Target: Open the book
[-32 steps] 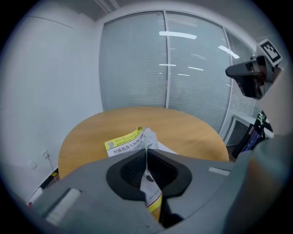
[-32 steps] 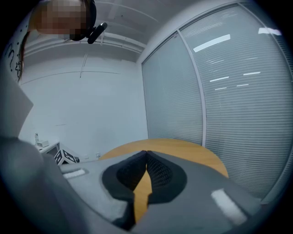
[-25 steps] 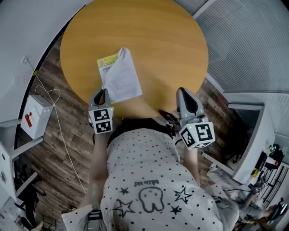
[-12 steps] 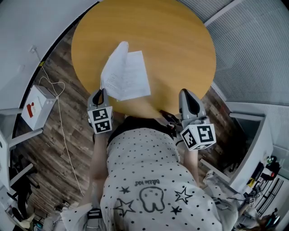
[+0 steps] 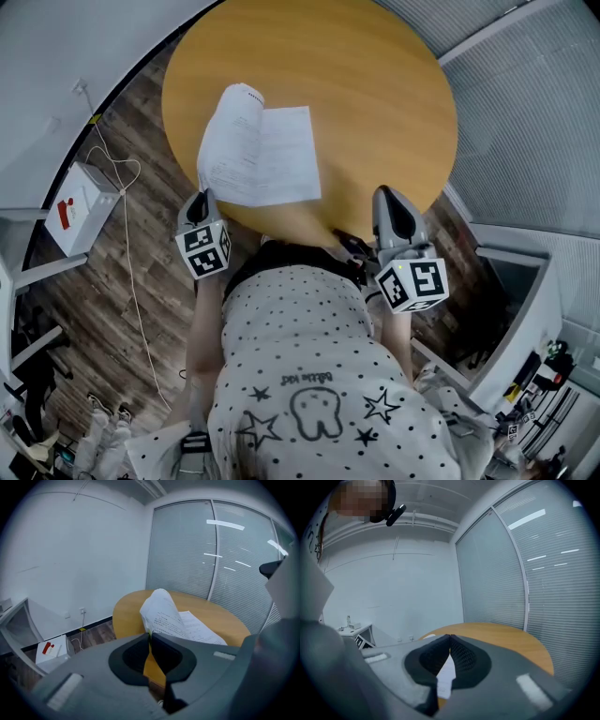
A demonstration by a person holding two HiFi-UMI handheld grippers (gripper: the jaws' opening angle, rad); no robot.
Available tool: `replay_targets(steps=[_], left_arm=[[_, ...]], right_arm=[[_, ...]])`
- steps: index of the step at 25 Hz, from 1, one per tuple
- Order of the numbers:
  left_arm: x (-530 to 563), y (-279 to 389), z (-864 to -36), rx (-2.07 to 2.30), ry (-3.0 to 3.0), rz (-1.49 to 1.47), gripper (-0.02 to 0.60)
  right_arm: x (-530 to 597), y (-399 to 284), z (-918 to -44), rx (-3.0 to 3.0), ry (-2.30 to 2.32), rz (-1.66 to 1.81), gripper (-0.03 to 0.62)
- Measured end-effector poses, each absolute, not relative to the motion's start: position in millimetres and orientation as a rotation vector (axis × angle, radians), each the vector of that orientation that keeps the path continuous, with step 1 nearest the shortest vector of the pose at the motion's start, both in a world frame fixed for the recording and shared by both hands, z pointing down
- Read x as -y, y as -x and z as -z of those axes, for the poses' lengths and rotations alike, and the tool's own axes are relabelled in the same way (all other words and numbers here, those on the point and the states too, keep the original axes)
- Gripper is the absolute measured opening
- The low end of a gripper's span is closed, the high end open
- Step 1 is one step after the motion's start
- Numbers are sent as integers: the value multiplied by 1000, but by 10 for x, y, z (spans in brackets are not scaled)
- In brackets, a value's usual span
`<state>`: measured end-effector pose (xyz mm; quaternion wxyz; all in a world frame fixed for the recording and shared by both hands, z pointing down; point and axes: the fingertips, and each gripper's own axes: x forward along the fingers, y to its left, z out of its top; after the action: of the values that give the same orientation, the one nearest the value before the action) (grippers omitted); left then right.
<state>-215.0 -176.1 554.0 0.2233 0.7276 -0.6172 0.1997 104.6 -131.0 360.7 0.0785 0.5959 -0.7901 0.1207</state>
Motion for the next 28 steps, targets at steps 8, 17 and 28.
replay_targets(steps=[8, 17, 28], left_arm=[[1591, 2362, -5811, 1745, -1913, -615, 28], [1467, 2459, -6234, 1703, -1805, -650, 32], [1469, 2445, -6427, 1667, -1816, -738, 54]], right_arm=[[1280, -1105, -3589, 2364, -1785, -366, 4], [1203, -1169, -3611, 2336, -1798, -367, 4], [1137, -1142, -3641, 2352, -1827, -378, 5]])
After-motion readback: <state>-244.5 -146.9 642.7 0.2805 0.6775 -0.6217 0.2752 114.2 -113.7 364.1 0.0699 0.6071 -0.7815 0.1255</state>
